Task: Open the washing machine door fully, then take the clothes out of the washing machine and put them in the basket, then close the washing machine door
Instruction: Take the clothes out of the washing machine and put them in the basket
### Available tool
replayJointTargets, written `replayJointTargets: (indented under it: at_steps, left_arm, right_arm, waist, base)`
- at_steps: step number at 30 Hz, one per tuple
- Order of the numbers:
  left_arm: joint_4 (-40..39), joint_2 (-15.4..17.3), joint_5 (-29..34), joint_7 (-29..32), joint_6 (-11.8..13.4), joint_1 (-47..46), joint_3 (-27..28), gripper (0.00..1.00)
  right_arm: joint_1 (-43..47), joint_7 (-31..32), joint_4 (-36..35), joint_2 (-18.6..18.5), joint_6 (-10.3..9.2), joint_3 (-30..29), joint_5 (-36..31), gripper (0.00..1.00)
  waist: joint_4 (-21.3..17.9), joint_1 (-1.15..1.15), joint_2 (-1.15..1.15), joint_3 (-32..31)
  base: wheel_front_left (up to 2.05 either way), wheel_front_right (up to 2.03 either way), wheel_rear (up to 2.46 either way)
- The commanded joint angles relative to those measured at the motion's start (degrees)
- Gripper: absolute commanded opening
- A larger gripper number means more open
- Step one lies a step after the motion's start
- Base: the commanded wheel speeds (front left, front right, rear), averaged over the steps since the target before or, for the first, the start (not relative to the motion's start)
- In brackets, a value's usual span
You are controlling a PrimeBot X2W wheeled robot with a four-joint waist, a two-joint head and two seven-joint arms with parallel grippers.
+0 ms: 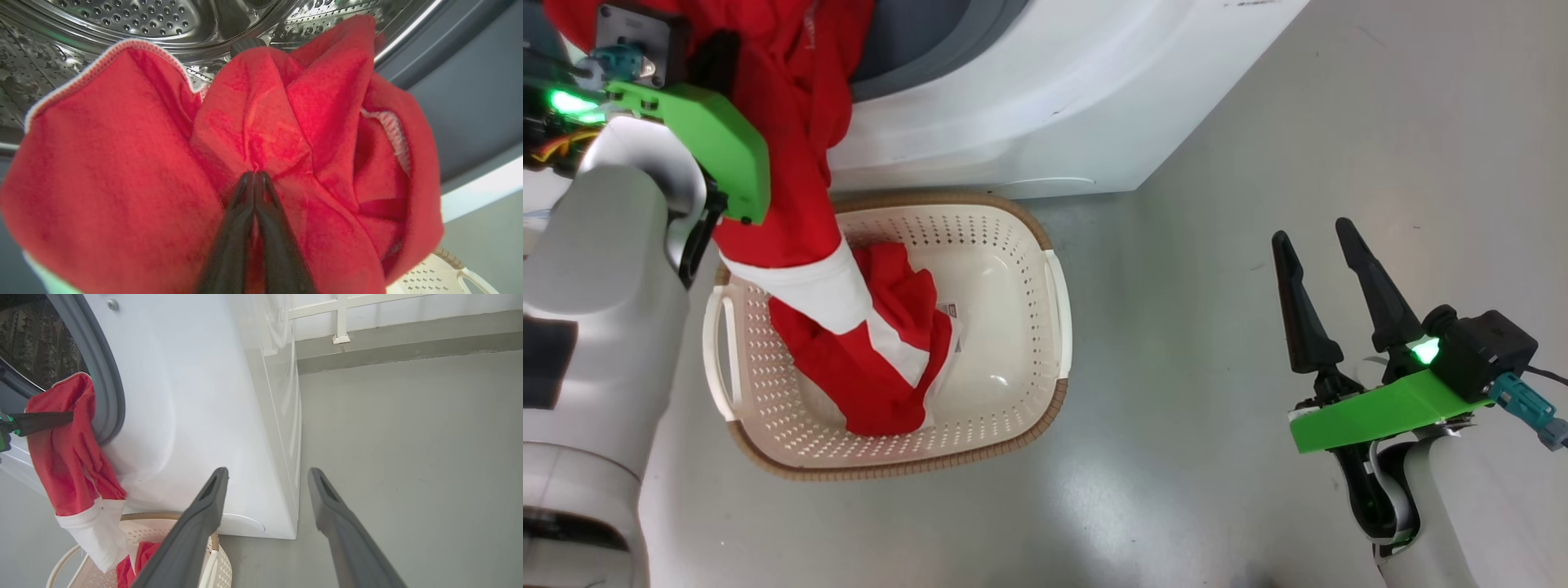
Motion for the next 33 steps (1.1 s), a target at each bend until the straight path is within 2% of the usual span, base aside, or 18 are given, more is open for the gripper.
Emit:
replayJointTargets:
  at_steps: [1, 9, 16, 23, 33]
  left_arm:
    - [-0.8, 1.9, -1.1, -1.1, 0.1, -1.3, 0.5, 0.00]
    - [-4.6, 0.7, -8.8, -6.4, 0.1, 1.2, 1.0, 0.00]
    - [-16.2, 1.8, -16.6, -7.4, 0.1, 7.2, 3.6, 0.00]
    - [-29.3, 2.8, -17.3, -7.5, 0.1, 14.7, 9.6, 0.00]
    - [-48.5, 0.9, -14.8, -7.5, 0.1, 27.7, 18.5, 0.00]
  right_arm:
    - [-0.5, -0.4, -1.5, 0.1, 0.35, 1.0, 0.4, 1.00]
    - [0.0, -0.4, -1.2, 0.1, 0.35, 0.3, -0.1, 1.00]
    - [0.9, -0.4, -1.2, 0.1, 0.35, -0.5, -0.7, 1.00]
    - [1.4, -0.4, -1.2, 0.1, 0.35, -0.9, -1.2, 1.00]
    - [2.6, -0.4, -0.9, 0.1, 0.35, -1.3, -1.5, 1.00]
  waist:
    - [0.2, 0.00, 0.00, -0.1]
    - [1.4, 0.00, 0.00, -1.6]
    - [2.7, 0.00, 0.00, -3.4]
    - [3.7, 0.00, 0.00, -4.5]
    - [4.6, 0.00, 0.00, -6.4]
  base:
    - [0.00, 0.00, 0.00]
    - [0.00, 0.00, 0.00]
    - [0.00, 0.00, 0.00]
    - [0.00, 0.00, 0.00]
    - [0.00, 0.00, 0.00]
